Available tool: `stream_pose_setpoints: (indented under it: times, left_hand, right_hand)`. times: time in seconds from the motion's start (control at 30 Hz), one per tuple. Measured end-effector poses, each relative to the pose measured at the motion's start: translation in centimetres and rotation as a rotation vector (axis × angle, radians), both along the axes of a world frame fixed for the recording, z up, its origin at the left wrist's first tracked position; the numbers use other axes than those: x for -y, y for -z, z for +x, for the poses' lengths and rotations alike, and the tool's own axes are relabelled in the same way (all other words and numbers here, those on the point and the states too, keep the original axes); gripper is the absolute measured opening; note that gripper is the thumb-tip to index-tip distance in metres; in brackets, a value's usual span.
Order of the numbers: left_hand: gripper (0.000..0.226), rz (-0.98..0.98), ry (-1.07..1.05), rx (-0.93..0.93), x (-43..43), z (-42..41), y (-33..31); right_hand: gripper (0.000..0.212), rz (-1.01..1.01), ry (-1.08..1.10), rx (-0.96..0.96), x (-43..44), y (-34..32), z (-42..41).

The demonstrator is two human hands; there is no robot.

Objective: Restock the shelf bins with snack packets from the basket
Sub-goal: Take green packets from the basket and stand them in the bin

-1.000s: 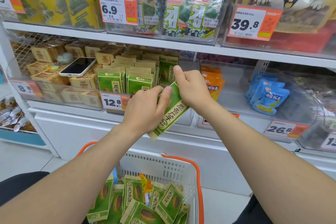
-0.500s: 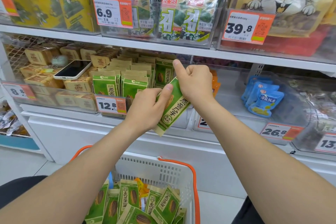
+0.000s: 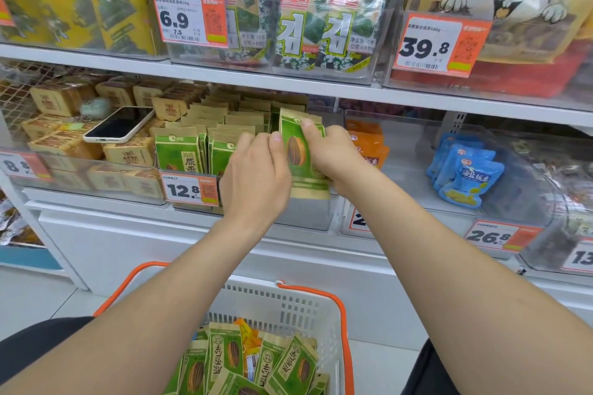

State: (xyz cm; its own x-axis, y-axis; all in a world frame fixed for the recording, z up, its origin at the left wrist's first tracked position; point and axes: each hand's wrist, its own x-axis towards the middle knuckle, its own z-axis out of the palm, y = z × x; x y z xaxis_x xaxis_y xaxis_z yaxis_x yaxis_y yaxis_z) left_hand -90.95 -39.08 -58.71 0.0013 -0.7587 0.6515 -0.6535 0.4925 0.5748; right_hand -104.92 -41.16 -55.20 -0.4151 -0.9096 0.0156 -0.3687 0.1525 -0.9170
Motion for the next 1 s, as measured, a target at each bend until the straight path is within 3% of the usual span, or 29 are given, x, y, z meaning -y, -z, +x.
stream_pose_setpoints:
  times: [0.07, 0.13, 0.23, 0.33, 0.43, 0.6, 0.7, 0.8, 1.0]
  left_hand:
    - [0.029, -0.065, -0.048, 0.055, 0.6, 0.4, -0.3]
    - [0.017, -0.137, -0.104, 0.179, 1.2, 0.9, -0.4]
    - [0.045, -0.138, -0.172, 0.461, 2.6, 1.8, 0.3]
    - [0.067, -0.033, -0.208, 0.614, 3.7, 2.5, 1.4]
    - [0.078, 0.029, -0.233, 0.635, 4.7, 3.1, 1.9]
    - [0.084, 0.064, -0.241, 0.593, 6.0, 3.6, 1.9]
    - [0.084, 0.068, -0.239, 0.557, 6.2, 3.6, 1.8]
    - [0.082, 0.058, -0.246, 0.539, 6.4, 3.5, 1.8]
    - [0.078, 0.066, -0.254, 0.512, 6.6, 3.1, 1.8]
  right_hand:
    - [0.072, -0.046, 0.100, -0.064, 0.7, 0.1, 0.2]
    - [0.076, -0.041, 0.108, 0.011, 1.5, 0.3, 0.4]
    - [0.066, -0.080, 0.132, 0.012, 2.9, 0.8, 0.6]
    - [0.056, -0.121, 0.174, -0.158, 3.5, 1.1, 1.1]
    - [0.050, -0.112, 0.195, -0.271, 4.7, 1.7, 1.2]
    - [0.069, -0.001, 0.169, -0.154, 7.1, 2.9, 1.6]
    - [0.065, 0.021, 0.162, -0.138, 8.8, 3.3, 1.6]
    - [0.077, 0.089, 0.131, -0.143, 10.4, 3.7, 1.5]
    - [0.056, 0.126, 0.220, -0.237, 12.0, 3.5, 0.7]
